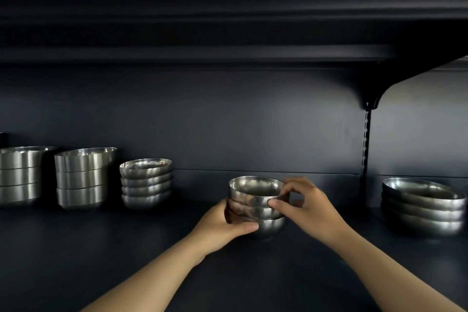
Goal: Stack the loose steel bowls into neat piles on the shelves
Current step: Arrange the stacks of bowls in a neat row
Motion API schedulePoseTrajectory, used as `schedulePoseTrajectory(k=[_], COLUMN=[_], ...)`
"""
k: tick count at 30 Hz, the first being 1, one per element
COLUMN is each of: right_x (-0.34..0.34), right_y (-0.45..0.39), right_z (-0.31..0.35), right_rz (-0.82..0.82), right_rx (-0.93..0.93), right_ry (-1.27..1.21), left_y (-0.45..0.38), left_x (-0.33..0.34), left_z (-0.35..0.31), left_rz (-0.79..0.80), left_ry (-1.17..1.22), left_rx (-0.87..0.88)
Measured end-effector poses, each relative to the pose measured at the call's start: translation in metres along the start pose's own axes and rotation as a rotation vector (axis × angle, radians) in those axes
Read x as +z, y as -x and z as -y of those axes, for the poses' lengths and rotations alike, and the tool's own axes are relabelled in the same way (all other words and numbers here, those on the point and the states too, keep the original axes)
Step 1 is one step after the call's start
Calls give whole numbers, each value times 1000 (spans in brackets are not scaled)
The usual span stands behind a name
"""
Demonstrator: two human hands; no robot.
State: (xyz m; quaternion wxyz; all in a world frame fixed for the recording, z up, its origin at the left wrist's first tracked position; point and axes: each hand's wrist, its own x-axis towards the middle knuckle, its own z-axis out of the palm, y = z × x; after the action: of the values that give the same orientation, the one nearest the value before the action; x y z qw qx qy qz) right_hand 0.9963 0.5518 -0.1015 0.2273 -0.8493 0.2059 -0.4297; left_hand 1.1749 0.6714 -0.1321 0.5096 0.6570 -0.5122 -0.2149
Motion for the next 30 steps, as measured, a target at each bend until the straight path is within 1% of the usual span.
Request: schedulePoseTrajectory(k=[5,9,12,15,20,24,27,30], right_x=[1,1,1,4,9,21,46,79], right_y=[0,3,5,7,0,-24,-48,-66], right_z=[0,1,1,-3,-5,10,22,29], right_rz=[2,22,99,197,178,162,172,193], right_rx=[5,62,149,154,164,143,142,149], right_ry=[2,-67,-141,-127,-205,-234,-269,-274], left_y=[0,-1,-2,-1,-1,-10,-22,-31], left_x=[1,0,0,1,-6,-32,-64,-87], left_z=[-2,-2,0,2,0,-6,-5,11], left_rz=[-1,2,14,23,-16,-48,-64,-92], left_ry=[-15,-31,-39,-92,-74,-72,-90,-90], left_rx=[12,17,19,22,16,31,-17,-69])
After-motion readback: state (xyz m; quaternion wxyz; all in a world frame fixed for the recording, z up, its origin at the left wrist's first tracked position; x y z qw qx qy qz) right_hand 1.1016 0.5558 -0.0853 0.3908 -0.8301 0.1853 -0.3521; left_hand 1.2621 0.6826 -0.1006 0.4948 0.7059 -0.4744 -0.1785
